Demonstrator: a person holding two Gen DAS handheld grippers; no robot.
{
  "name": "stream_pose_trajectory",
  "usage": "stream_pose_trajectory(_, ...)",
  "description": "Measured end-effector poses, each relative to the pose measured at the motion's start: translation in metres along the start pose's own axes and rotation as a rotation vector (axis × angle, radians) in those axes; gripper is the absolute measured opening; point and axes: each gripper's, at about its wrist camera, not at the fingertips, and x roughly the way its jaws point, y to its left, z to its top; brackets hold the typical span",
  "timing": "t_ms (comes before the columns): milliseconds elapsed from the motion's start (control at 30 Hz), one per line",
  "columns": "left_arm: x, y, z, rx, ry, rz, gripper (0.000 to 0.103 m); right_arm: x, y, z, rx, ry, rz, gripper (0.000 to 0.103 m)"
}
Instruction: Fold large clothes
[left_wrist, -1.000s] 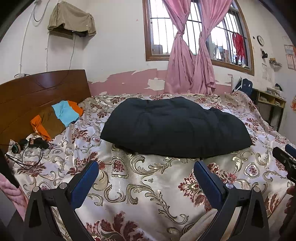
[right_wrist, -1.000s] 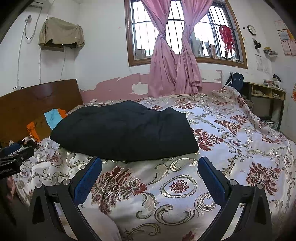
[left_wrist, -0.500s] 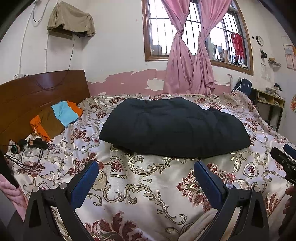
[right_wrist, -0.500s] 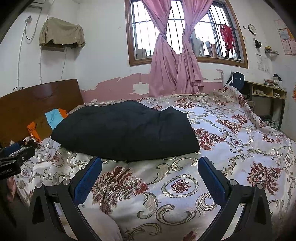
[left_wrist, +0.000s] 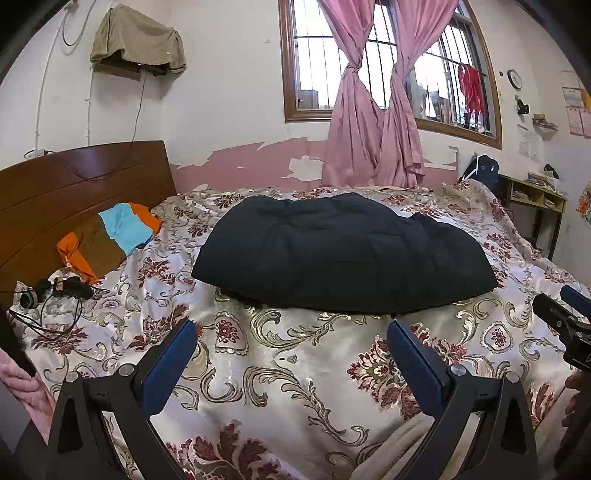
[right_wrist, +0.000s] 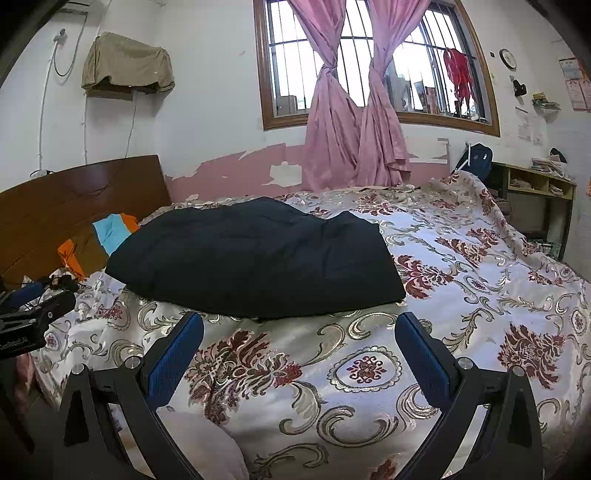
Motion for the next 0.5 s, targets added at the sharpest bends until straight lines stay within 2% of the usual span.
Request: stream_pose_trajectory(500, 0.0013, -0.0006, 0.0004, 0.005, 0.0, -0.012, 0.103, -0.0001, 0.0009, 0.0007, -0.001, -0.001, 0.003, 0.102)
